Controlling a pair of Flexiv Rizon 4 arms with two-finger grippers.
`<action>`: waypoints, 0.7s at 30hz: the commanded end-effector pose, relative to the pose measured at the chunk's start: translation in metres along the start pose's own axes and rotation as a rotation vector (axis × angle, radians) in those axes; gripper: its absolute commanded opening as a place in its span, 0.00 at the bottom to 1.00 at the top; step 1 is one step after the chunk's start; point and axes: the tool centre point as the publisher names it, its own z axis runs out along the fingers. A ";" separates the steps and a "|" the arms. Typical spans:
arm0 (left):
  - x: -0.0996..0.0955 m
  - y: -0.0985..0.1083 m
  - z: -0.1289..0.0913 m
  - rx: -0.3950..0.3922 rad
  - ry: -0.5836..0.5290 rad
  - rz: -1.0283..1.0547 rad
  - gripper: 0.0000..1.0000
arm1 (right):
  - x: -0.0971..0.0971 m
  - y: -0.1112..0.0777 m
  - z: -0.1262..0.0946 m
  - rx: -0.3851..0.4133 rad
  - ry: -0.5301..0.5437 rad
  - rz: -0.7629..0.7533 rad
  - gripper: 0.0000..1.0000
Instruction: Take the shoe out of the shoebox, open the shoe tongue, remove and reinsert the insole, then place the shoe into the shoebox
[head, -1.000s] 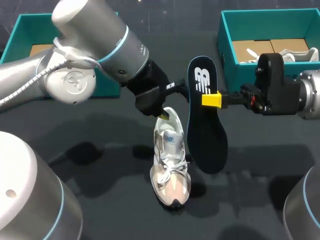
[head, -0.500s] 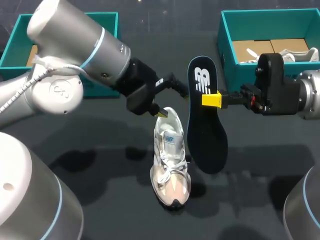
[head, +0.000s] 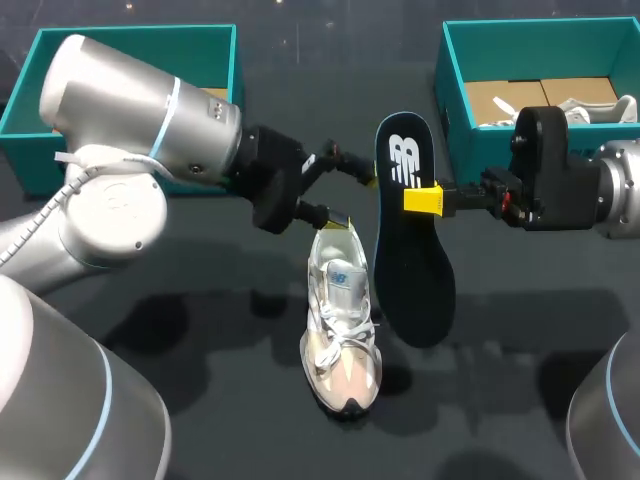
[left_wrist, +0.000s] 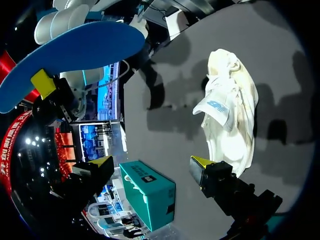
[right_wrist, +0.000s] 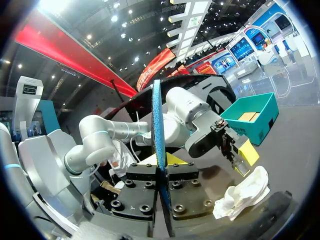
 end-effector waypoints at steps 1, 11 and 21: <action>0.000 -0.004 -0.001 -0.012 -0.083 0.006 1.00 | 0.001 -0.001 0.001 -0.001 -0.004 0.001 0.00; -0.013 -0.003 -0.013 -0.023 -0.212 0.023 1.00 | 0.001 -0.001 0.001 -0.001 -0.004 0.001 0.00; -0.027 0.001 -0.027 -0.052 -0.327 0.020 1.00 | 0.001 -0.001 0.001 -0.001 -0.004 0.001 0.00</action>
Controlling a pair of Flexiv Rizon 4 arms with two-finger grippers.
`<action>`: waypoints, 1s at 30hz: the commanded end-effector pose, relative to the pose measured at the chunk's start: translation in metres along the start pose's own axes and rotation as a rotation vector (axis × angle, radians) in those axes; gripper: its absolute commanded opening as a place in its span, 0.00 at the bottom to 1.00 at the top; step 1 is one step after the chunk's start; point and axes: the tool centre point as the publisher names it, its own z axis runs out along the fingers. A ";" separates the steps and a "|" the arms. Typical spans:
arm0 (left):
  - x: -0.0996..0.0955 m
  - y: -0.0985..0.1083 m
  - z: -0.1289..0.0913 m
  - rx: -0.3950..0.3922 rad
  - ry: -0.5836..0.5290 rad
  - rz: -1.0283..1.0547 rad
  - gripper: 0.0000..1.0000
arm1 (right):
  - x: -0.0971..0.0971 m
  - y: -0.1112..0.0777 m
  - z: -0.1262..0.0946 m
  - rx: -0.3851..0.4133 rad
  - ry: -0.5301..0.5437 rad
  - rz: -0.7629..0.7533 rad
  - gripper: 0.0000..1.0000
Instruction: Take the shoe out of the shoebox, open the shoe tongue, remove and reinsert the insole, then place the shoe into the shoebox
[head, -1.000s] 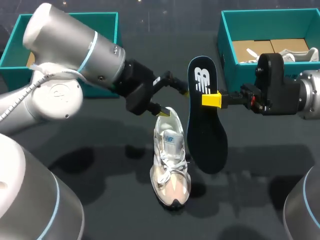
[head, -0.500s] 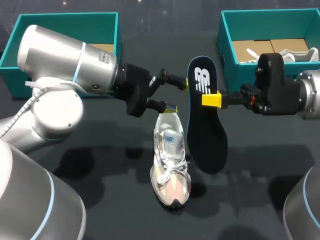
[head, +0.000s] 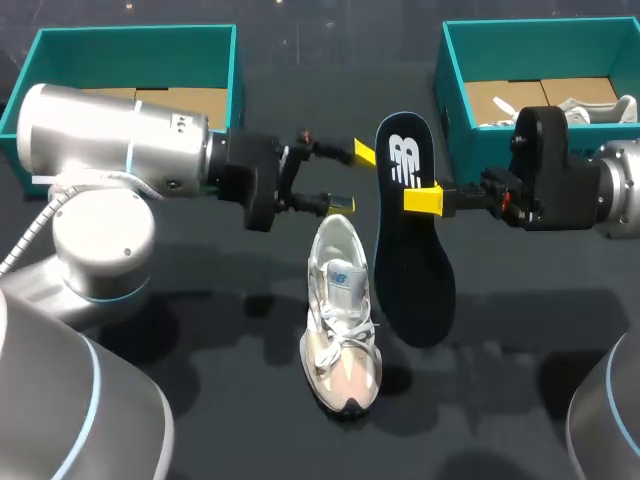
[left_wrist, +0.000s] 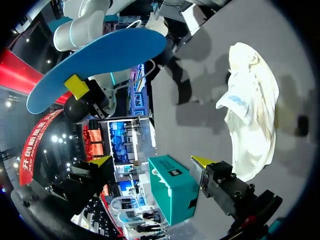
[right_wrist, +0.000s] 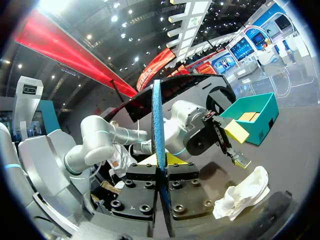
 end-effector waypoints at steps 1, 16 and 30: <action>-0.003 -0.003 -0.004 -0.019 -0.062 0.003 1.00 | 0.001 -0.001 0.001 -0.001 -0.004 0.001 0.00; -0.019 0.008 -0.014 -0.072 -0.136 0.013 1.00 | -0.050 0.026 -0.032 -0.073 0.064 0.193 0.00; -0.022 0.019 -0.026 -0.118 -0.161 -0.023 1.00 | -0.115 0.039 -0.064 -0.052 -0.048 0.536 0.00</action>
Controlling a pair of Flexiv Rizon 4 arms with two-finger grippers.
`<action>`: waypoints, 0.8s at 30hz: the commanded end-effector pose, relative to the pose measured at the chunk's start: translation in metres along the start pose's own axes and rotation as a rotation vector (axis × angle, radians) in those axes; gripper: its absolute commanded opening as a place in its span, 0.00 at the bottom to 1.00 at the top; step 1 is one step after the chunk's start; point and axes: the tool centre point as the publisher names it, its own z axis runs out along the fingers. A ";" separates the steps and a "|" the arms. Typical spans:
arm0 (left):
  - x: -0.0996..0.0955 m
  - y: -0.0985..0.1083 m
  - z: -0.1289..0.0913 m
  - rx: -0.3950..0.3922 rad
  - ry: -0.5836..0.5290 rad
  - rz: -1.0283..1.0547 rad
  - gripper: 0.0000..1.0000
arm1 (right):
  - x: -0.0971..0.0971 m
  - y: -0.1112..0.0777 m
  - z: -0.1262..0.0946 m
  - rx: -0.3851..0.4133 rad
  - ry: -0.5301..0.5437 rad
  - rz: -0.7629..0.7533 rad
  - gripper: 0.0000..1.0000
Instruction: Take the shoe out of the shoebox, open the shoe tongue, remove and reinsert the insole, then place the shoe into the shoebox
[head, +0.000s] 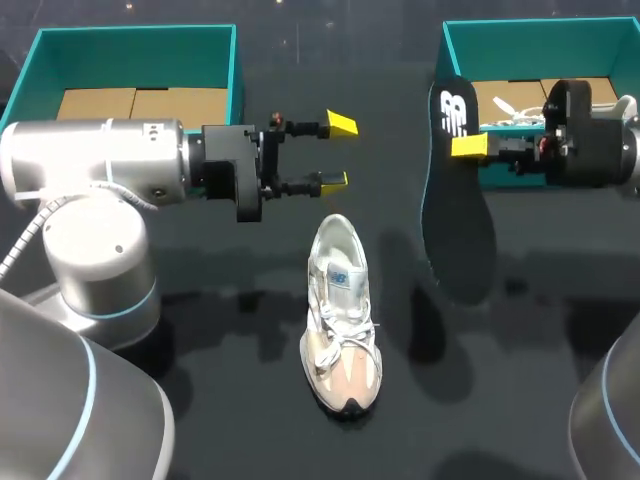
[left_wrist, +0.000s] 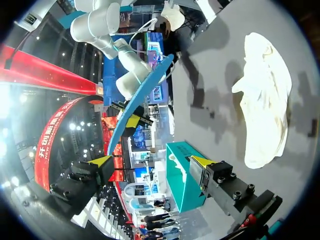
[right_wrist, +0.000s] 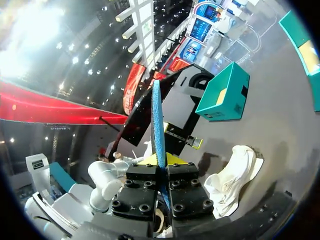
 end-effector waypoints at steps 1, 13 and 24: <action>-0.001 -0.003 -0.002 -0.005 0.002 0.001 1.00 | -0.006 0.010 0.005 0.033 -0.007 0.016 0.00; 0.002 -0.003 -0.001 0.005 0.004 -0.009 1.00 | -0.006 0.010 0.005 0.033 -0.007 0.016 0.00; 0.002 -0.010 0.001 0.023 -0.055 0.018 1.00 | -0.032 0.037 0.027 0.100 -0.142 0.330 0.00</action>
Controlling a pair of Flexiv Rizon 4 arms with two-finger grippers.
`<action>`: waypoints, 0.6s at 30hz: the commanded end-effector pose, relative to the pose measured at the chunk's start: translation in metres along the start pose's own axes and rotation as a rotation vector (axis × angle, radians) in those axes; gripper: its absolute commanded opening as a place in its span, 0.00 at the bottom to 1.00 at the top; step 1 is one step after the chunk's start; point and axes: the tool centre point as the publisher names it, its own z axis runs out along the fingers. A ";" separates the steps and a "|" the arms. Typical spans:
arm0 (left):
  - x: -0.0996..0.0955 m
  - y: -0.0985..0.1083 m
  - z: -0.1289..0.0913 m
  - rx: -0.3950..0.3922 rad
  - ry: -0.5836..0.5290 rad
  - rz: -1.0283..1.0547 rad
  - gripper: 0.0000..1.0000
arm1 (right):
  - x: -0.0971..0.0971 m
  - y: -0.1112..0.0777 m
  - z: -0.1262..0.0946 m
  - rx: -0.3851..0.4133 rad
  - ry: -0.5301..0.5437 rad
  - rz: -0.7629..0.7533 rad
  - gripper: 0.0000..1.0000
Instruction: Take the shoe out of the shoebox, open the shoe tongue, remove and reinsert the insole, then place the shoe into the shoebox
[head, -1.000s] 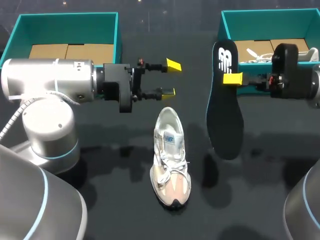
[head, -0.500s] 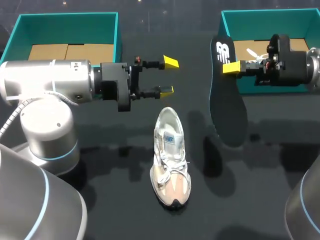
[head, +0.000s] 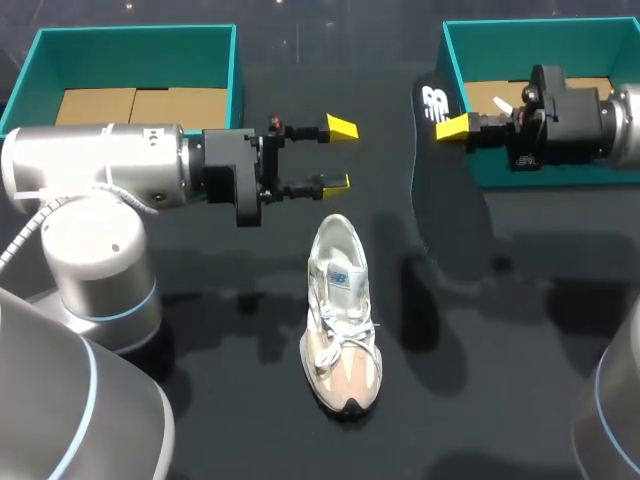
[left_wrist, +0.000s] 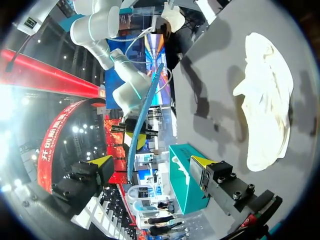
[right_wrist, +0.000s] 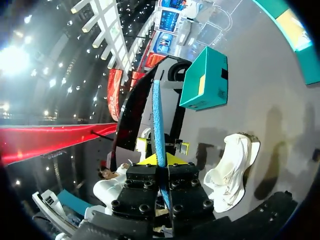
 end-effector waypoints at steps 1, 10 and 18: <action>0.003 -0.005 0.001 0.001 -0.026 0.001 1.00 | -0.004 0.016 0.013 0.056 -0.032 0.068 0.00; -0.002 -0.013 0.007 0.009 -0.057 0.009 1.00 | -0.022 0.029 0.034 0.089 -0.075 0.185 0.00; -0.003 -0.014 0.013 0.006 -0.069 0.001 0.83 | -0.041 0.035 0.049 0.058 -0.086 0.237 0.00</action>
